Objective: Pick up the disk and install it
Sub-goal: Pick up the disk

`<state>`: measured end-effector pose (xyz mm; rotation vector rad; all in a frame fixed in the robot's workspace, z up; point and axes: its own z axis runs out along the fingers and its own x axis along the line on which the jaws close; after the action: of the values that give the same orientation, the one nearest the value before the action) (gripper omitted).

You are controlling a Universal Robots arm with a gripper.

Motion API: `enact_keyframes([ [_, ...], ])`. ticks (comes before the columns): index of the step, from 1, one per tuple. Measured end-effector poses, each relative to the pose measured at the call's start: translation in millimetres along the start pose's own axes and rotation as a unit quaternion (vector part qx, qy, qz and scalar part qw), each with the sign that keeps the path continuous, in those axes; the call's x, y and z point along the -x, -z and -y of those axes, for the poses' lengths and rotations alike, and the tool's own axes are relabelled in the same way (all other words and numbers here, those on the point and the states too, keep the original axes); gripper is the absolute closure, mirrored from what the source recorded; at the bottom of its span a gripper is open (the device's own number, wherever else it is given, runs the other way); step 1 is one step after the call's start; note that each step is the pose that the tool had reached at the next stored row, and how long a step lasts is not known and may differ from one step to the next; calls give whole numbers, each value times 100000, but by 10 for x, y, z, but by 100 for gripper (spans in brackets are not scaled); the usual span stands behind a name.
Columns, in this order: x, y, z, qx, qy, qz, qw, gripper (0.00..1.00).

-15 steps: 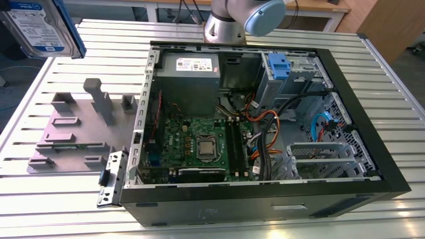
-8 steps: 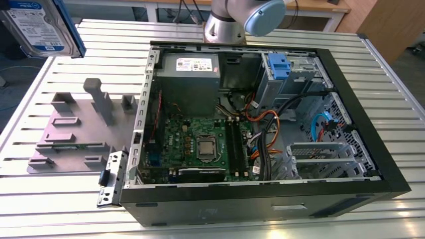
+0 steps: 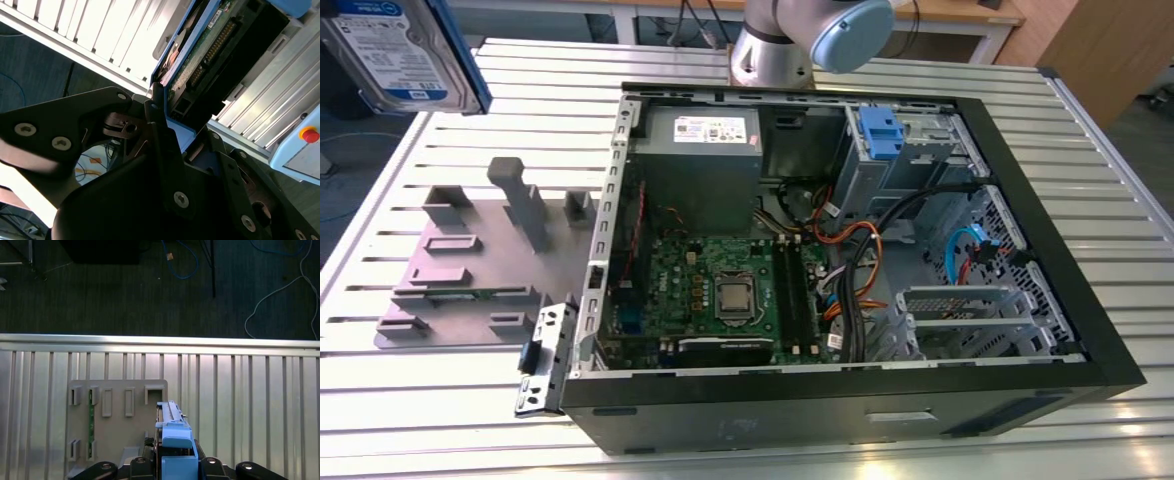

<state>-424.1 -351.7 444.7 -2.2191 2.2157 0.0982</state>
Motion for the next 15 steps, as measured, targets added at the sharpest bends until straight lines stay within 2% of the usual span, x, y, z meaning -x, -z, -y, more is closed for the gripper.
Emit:
enact_keyframes([
  [15,2,40,-2,2,-1,-1,100000,63],
])
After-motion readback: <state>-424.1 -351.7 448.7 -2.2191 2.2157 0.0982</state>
